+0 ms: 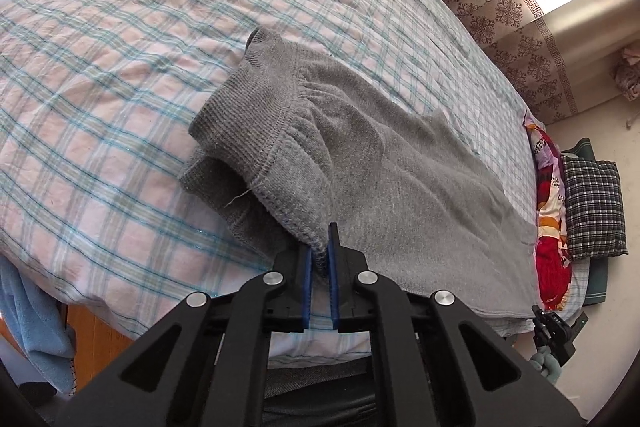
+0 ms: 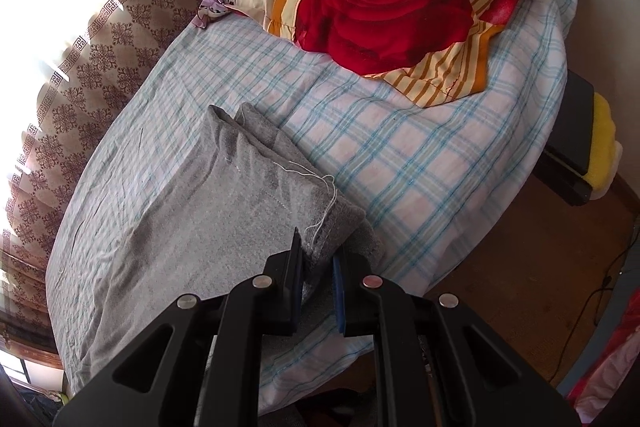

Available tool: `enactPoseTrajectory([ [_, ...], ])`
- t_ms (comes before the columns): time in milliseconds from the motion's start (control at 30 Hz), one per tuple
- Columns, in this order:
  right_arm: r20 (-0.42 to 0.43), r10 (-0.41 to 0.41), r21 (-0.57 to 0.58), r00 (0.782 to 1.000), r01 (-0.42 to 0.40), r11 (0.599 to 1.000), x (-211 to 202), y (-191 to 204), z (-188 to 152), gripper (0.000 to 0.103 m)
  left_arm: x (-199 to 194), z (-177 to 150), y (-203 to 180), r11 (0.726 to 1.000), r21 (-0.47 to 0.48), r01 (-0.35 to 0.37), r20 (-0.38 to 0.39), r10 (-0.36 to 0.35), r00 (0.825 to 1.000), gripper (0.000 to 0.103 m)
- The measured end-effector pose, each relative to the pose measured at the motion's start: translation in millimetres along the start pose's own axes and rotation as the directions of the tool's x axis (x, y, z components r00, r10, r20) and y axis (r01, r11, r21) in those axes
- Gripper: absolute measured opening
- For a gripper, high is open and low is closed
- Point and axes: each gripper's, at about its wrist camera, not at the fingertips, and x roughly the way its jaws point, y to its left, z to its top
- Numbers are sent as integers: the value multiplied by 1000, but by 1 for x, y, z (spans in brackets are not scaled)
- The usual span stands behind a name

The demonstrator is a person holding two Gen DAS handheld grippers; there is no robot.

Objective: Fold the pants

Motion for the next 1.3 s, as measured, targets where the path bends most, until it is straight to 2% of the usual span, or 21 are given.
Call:
enactPoseTrajectory([
  [67,-9,-18,-7,1000,18,1000,4,-1,-2,11,13,-2,8,1000,-26,-15,-40,14,999,8],
  [100,-15,-25,-10,1000,25,1000,7,-1,-2,12,18,-4,11,999,-33,-34,-50,32,998,13],
  [167,-30,-35,-20,999,34,999,10,-1,-3,12,23,-6,14,999,-35,-40,-54,38,998,14],
  [233,-29,-26,-21,999,26,999,9,-2,-2,15,19,-5,9,999,-11,-49,-41,49,998,15],
  [300,-32,-19,-7,999,19,1000,7,-4,0,17,12,-4,5,997,14,-72,-28,72,997,26],
  [367,-28,-14,9,999,15,1000,5,-6,0,19,3,-1,6,996,17,-85,-12,85,996,29],
  [433,-15,-28,20,999,29,999,0,-7,1,24,-7,-1,9,990,12,-139,20,138,990,38],
  [500,13,-60,35,998,59,998,-7,-10,2,36,-19,-1,10,981,16,-193,77,191,979,41],
  [600,58,-95,17,994,94,995,-15,-7,4,37,-39,2,7,968,32,-248,175,239,955,42],
  [700,176,-198,-66,964,213,975,-29,11,2,37,-46,9,-8,962,101,-255,237,226,945,42],
  [800,273,-245,-111,930,284,953,-43,23,3,37,-40,20,-32,958,198,-208,252,156,955,42],
  [833,289,-235,-126,928,280,952,-46,26,3,37,-36,22,-40,955,220,-198,246,142,959,42],
  [900,294,-176,-173,939,234,957,-48,36,2,37,-21,26,-60,946,277,-170,224,109,969,43],
  [1000,245,-62,-298,968,136,945,-34,61,-5,38,6,25,-87,925,345,-158,189,96,977,44],
  [1067,185,-37,-375,982,105,921,-16,75,-12,38,24,23,-100,918,373,-135,147,85,985,44],
  [1133,105,-54,-439,993,95,893,6,84,-20,38,42,18,-109,911,396,-117,103,82,991,44],
  [1167,76,-96,-464,992,121,878,16,86,-26,38,51,15,-112,905,409,-119,83,93,992,44],
  [1233,15,-215,-494,976,195,847,35,81,-32,39,67,9,-113,894,426,-137,49,128,991,47],
  [1300,-48,-192,-463,980,148,874,37,70,-27,40,77,-1,-112,877,452,-166,38,167,985,48],
])
